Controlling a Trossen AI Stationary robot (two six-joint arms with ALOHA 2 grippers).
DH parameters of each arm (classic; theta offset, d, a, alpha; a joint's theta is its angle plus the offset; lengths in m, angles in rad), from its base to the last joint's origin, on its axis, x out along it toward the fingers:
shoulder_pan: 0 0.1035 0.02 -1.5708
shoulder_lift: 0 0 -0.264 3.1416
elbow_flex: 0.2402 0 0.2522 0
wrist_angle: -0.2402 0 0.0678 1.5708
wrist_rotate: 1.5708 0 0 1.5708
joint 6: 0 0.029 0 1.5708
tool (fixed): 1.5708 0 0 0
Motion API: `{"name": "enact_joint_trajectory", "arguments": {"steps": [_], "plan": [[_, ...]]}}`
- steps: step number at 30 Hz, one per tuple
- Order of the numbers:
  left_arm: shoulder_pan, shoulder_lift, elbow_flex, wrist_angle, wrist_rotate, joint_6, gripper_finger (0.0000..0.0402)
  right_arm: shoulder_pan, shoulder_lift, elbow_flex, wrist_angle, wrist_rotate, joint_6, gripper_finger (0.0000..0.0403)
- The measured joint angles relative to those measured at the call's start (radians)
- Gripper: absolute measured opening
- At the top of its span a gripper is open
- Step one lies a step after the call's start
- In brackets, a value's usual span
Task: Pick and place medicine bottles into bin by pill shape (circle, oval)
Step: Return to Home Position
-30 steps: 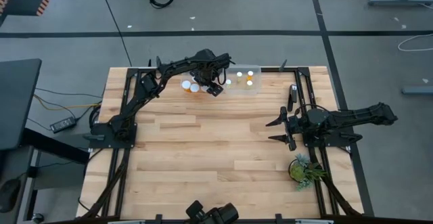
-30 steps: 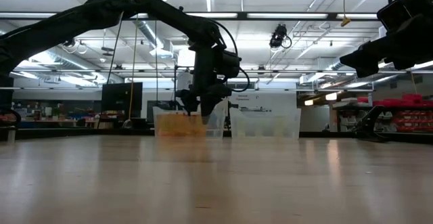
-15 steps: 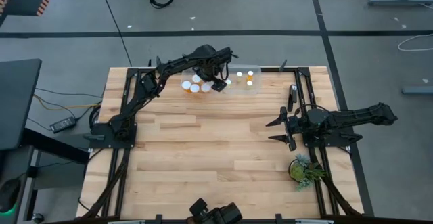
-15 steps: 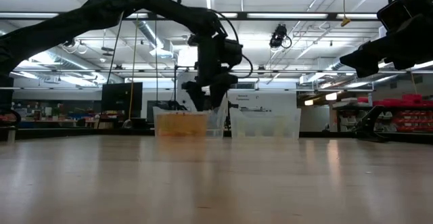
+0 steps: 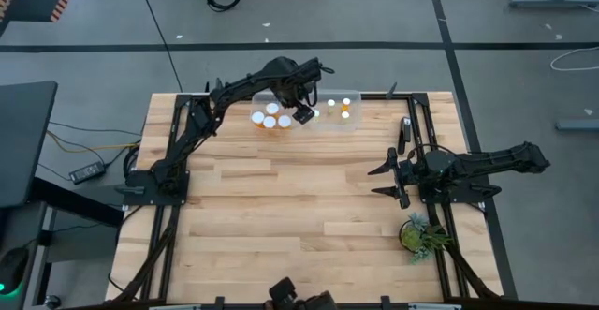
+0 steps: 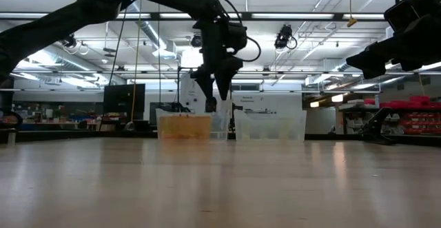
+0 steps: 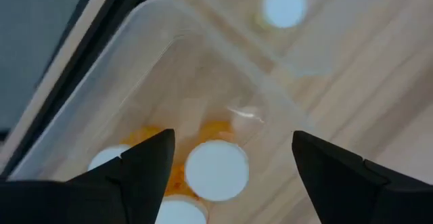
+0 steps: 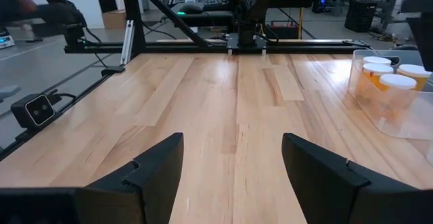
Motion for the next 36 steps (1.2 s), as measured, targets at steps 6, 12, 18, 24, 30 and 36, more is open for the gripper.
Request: {"name": "enact_joint_trajectory", "arguments": {"steps": [6,12,18,24,30,36], "plan": [[-0.073,-0.045,0.000,-0.023,-0.009,0.077,0.0280,0.000,0.000,0.000,0.000,0.000,0.000,0.0257],[-0.143,-0.125,0.000,-0.057,-0.072,0.118,0.0241,0.000,0.000,0.000,0.001,0.000,-0.023,0.0257],[-0.199,-0.197,-0.001,-0.060,-0.102,0.130,0.0198,0.000,0.000,0.000,0.012,0.000,-0.082,0.0257],[-0.239,-0.231,-0.001,-0.068,-0.147,0.147,0.0161,0.000,0.000,0.001,0.030,0.000,0.033,0.0257],[-0.258,-0.232,-0.001,-0.086,-0.146,0.153,0.0131,0.000,0.000,0.002,0.027,0.000,0.079,0.0257],[-0.259,-0.234,-0.001,-0.002,-0.193,0.230,0.0109,0.000,0.000,0.002,0.027,0.000,0.076,0.0257]]}}
